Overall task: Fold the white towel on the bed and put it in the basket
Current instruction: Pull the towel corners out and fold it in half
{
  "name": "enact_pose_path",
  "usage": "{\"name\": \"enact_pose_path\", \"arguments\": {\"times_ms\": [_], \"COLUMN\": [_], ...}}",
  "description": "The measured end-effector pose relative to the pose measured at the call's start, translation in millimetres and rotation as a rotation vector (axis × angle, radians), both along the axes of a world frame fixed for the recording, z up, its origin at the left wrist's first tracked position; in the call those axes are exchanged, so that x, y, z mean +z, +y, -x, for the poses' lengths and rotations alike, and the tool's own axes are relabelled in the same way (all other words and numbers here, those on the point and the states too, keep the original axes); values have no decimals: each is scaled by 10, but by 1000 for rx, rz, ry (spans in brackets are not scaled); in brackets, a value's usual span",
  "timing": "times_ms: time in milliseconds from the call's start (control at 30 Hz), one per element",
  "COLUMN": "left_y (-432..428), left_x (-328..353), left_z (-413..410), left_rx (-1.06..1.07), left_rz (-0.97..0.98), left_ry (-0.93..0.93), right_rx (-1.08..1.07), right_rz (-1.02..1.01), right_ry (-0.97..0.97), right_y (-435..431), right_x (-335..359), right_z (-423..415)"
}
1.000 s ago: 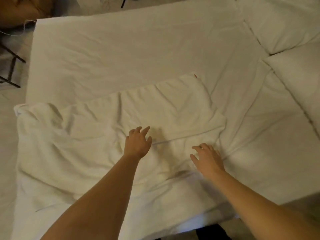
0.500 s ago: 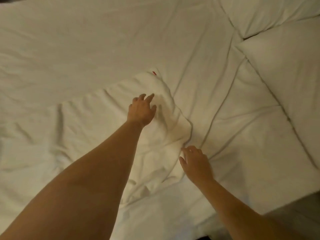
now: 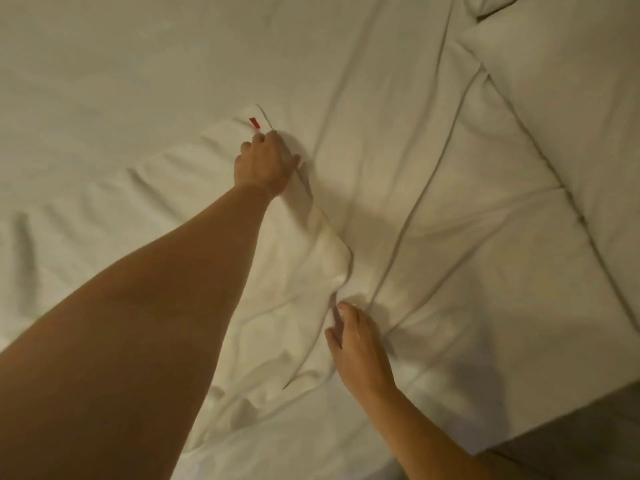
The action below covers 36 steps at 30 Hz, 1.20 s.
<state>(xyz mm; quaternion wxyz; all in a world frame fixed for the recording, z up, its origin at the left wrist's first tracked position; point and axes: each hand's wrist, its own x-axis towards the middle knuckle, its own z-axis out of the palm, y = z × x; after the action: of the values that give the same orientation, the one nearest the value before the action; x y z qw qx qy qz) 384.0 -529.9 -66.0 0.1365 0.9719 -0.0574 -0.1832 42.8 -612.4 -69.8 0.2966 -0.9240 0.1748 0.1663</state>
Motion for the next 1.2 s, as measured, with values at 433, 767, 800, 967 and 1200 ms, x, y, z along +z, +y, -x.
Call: {"name": "enact_pose_path", "arguments": {"times_ms": [433, 767, 800, 967, 1200], "left_y": [-87, 164, 200, 381, 917], "left_x": [-47, 197, 221, 362, 847], "left_z": [-209, -89, -57, 57, 65], "left_rx": [284, 288, 269, 265, 359], "left_rz": [23, 202, 210, 269, 329], "left_ry": [-92, -132, -138, -159, -161], "right_rx": [-231, -268, -279, -277, -220], "right_rz": [-246, -253, -256, -269, -246], "right_ry": [134, 46, 25, 55, -19], "right_y": [9, 40, 49, 77, 373], "right_x": [-56, 139, 176, 321, 615], "right_z": [-76, -107, -107, -68, 21]}}
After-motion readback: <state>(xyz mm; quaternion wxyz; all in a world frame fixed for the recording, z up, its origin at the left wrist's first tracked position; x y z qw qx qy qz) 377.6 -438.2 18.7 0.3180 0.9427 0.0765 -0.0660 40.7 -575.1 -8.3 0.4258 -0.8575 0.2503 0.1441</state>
